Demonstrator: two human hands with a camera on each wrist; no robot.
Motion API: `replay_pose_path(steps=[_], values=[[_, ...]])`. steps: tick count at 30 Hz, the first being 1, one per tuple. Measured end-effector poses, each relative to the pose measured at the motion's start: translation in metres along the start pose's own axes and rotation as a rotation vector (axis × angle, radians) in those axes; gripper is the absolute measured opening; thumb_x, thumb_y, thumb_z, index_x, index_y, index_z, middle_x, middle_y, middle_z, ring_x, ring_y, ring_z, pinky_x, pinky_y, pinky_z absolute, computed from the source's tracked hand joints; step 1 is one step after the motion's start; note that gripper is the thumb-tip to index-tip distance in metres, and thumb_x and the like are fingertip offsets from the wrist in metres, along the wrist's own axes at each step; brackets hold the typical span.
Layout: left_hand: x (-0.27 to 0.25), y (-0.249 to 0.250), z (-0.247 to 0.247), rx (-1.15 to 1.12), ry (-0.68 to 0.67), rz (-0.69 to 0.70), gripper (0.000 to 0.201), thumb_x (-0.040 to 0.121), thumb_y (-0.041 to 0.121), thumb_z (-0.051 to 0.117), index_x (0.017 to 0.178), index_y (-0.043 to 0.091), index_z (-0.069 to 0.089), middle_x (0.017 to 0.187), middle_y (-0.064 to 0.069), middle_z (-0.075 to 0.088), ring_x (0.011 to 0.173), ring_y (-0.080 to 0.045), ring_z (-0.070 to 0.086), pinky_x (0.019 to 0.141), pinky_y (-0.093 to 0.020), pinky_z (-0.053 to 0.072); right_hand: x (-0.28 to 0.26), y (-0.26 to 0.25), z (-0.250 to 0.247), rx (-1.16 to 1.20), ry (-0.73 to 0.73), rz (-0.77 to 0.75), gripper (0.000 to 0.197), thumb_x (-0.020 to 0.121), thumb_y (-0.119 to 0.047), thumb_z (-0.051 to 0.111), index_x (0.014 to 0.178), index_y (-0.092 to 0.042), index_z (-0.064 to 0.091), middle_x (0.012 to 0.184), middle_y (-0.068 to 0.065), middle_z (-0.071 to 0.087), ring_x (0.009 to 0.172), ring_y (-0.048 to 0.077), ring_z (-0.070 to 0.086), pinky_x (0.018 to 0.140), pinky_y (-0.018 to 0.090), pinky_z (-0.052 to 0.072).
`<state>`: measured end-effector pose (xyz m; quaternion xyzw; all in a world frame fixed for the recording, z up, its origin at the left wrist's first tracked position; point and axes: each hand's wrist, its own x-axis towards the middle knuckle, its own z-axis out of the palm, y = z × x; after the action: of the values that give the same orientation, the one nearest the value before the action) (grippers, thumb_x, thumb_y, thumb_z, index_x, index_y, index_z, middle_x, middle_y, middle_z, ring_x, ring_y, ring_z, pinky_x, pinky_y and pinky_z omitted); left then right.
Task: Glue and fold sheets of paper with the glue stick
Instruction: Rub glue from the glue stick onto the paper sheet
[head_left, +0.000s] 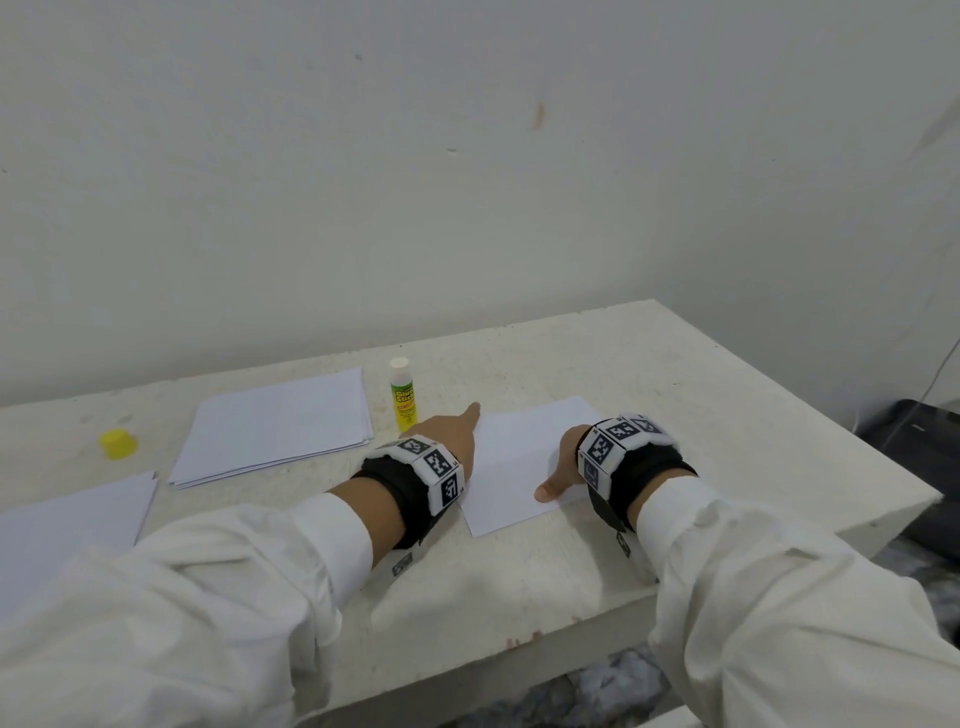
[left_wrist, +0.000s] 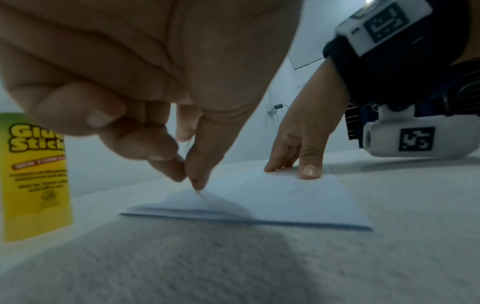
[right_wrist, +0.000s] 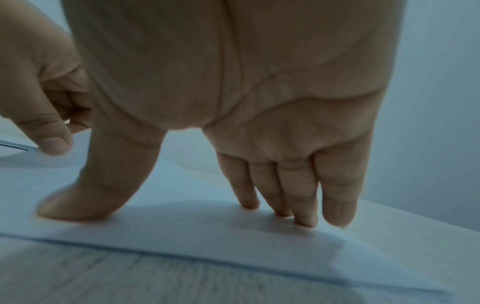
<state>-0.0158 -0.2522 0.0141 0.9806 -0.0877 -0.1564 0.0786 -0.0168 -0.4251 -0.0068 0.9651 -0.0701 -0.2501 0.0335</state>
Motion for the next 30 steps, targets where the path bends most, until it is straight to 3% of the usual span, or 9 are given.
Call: replay_pose_path(steps=[2, 4, 7, 10, 14, 19, 22, 25, 30], values=[[-0.001, 0.003, -0.002, 0.041, -0.012, 0.007, 0.023, 0.096, 0.013, 0.046, 0.117, 0.009, 0.055, 0.102, -0.007, 0.061, 0.088, -0.019, 0.06, 0.067, -0.02, 0.041, 0.0, 0.0, 0.001, -0.007, -0.002, 0.004, 0.069, 0.062, -0.079, 0.061, 0.095, -0.019, 0.068, 0.097, 0.003, 0.069, 0.093, 0.026, 0.062, 0.091, 0.041, 0.047], [0.001, 0.002, 0.0, 0.013, 0.011, -0.01, 0.02, 0.095, 0.017, 0.048, 0.077, 0.01, 0.053, 0.077, -0.002, 0.052, 0.07, -0.017, 0.054, 0.053, -0.018, 0.034, -0.001, 0.0, 0.0, 0.012, -0.003, 0.009, 0.071, 0.061, -0.078, 0.063, 0.098, -0.018, 0.067, 0.101, 0.004, 0.068, 0.097, 0.027, 0.062, 0.092, 0.042, 0.047], [-0.002, 0.001, 0.008, -0.311, 0.082, -0.001, 0.056, 0.091, 0.02, 0.057, 0.139, 0.011, 0.03, 0.094, -0.008, 0.058, 0.078, -0.022, 0.059, 0.06, -0.023, 0.041, -0.006, -0.001, -0.002, 0.079, 0.027, 0.042, 0.079, 0.067, -0.064, 0.071, 0.124, -0.012, 0.053, 0.124, 0.007, 0.059, 0.114, 0.03, 0.056, 0.097, 0.04, 0.044], [-0.012, 0.004, 0.016, -0.434, 0.089, 0.13, 0.097, 0.09, 0.011, 0.058, 0.15, 0.027, -0.016, 0.115, -0.012, 0.059, 0.065, -0.019, 0.057, 0.057, -0.023, 0.044, -0.011, -0.004, -0.002, 0.092, 0.055, 0.071, 0.086, 0.067, -0.061, 0.074, 0.132, -0.012, 0.045, 0.132, 0.008, 0.052, 0.12, 0.03, 0.051, 0.1, 0.041, 0.042], [-0.012, 0.004, 0.015, -0.692, -0.145, 0.017, 0.058, 0.091, 0.001, 0.054, 0.145, 0.015, 0.038, 0.136, -0.014, 0.051, 0.111, -0.03, 0.06, 0.092, -0.034, 0.051, -0.018, -0.008, -0.003, 0.108, 0.021, 0.007, 0.059, 0.075, -0.052, 0.07, 0.119, -0.013, 0.059, 0.119, 0.006, 0.06, 0.112, 0.027, 0.056, 0.096, 0.037, 0.046], [-0.01, -0.002, 0.016, -1.055, -0.226, -0.113, 0.021, 0.092, -0.007, 0.051, 0.107, 0.006, 0.059, 0.109, -0.014, 0.059, 0.089, -0.022, 0.06, 0.079, -0.032, 0.057, -0.046, -0.009, -0.007, 0.296, 0.209, -0.201, 0.021, 0.086, -0.015, 0.055, 0.068, -0.006, 0.053, 0.071, 0.006, 0.053, 0.074, 0.021, 0.05, 0.06, 0.023, 0.04], [-0.014, -0.002, 0.012, -1.246, -0.279, -0.174, 0.022, 0.09, -0.016, 0.048, 0.107, -0.006, 0.058, 0.106, -0.015, 0.053, 0.097, -0.032, 0.056, 0.062, -0.039, 0.06, -0.078, -0.016, 0.0, 0.465, -0.029, -0.396, 0.021, 0.085, -0.016, 0.059, 0.1, -0.014, 0.074, 0.095, 0.002, 0.069, 0.086, 0.013, 0.059, 0.084, 0.025, 0.047], [-0.014, -0.003, 0.011, -1.321, -0.312, -0.195, 0.037, 0.089, -0.02, 0.045, 0.124, -0.011, 0.05, 0.12, -0.022, 0.05, 0.106, -0.041, 0.056, 0.055, -0.035, 0.056, -0.084, -0.037, 0.015, 0.123, -0.087, -0.483, 0.044, 0.093, -0.014, 0.048, 0.136, -0.018, 0.049, 0.136, 0.0, 0.051, 0.121, 0.019, 0.048, 0.106, 0.033, 0.037], [-0.01, -0.009, 0.014, -1.315, -0.33, -0.198, 0.038, 0.088, -0.022, 0.045, 0.124, -0.008, 0.05, 0.104, -0.024, 0.055, 0.088, -0.04, 0.062, 0.057, -0.037, 0.059, -0.03, -0.026, 0.037, -0.209, -0.022, -0.253, 0.037, 0.09, -0.022, 0.056, 0.126, -0.016, 0.053, 0.117, 0.005, 0.059, 0.118, 0.028, 0.056, 0.096, 0.04, 0.047]])
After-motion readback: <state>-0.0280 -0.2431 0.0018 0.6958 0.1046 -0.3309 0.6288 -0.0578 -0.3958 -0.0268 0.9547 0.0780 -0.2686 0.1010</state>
